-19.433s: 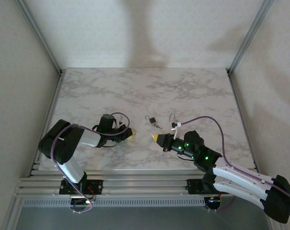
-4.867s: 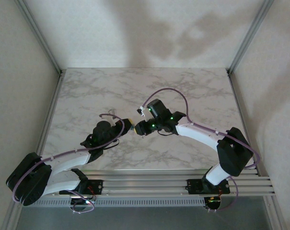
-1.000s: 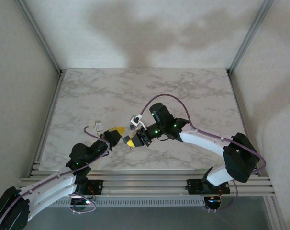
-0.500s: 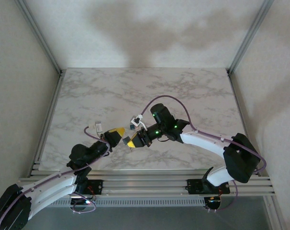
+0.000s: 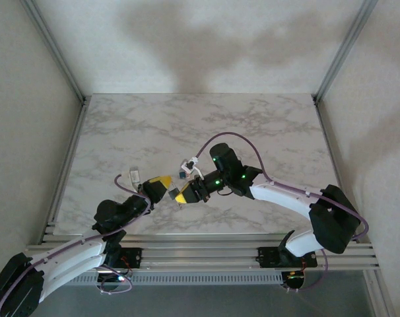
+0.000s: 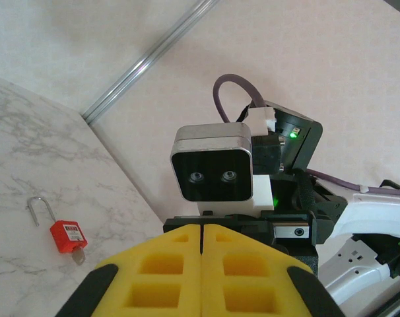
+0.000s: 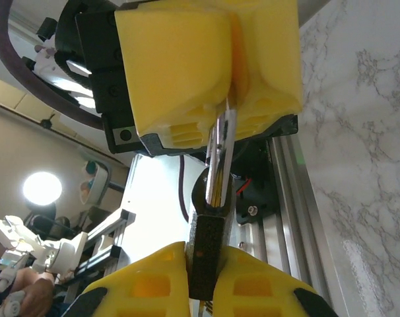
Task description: Lock with the key
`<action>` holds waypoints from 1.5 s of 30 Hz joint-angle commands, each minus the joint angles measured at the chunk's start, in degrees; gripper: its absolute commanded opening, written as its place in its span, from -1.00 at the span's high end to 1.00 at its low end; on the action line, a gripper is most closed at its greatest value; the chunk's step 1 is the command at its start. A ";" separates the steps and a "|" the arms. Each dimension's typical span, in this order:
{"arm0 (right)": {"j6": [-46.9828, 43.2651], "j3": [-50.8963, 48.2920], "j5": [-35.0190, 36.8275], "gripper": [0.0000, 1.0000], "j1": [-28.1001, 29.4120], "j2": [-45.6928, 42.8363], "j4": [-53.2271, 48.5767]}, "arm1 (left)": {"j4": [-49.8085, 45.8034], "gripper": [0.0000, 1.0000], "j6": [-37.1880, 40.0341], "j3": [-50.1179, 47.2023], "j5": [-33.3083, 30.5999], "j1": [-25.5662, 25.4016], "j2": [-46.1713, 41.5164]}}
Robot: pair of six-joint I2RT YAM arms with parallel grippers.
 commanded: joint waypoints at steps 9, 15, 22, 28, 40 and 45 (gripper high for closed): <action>4.06 0.19 -5.99 1.00 -0.45 -2.20 11.93 | -2.16 1.00 0.25 -4.23 -0.76 -0.77 3.10; 7.17 0.02 -6.41 1.00 -0.93 -1.87 15.76 | -0.57 1.00 0.34 -4.25 -0.64 -1.83 4.97; 9.49 0.60 -5.81 1.00 -1.82 -1.06 17.55 | 0.51 1.00 0.34 -4.07 -0.14 -2.83 6.04; 11.47 1.24 -4.29 1.00 -3.21 0.12 18.19 | 0.80 1.00 0.69 -3.71 0.50 -4.03 6.36; 15.26 1.51 -1.57 1.00 -5.71 2.26 21.23 | 2.47 1.00 1.10 -3.46 0.71 -5.96 8.81; 17.62 1.16 0.25 1.00 -7.07 2.98 23.56 | 3.88 1.00 1.20 -3.38 0.64 -7.00 10.56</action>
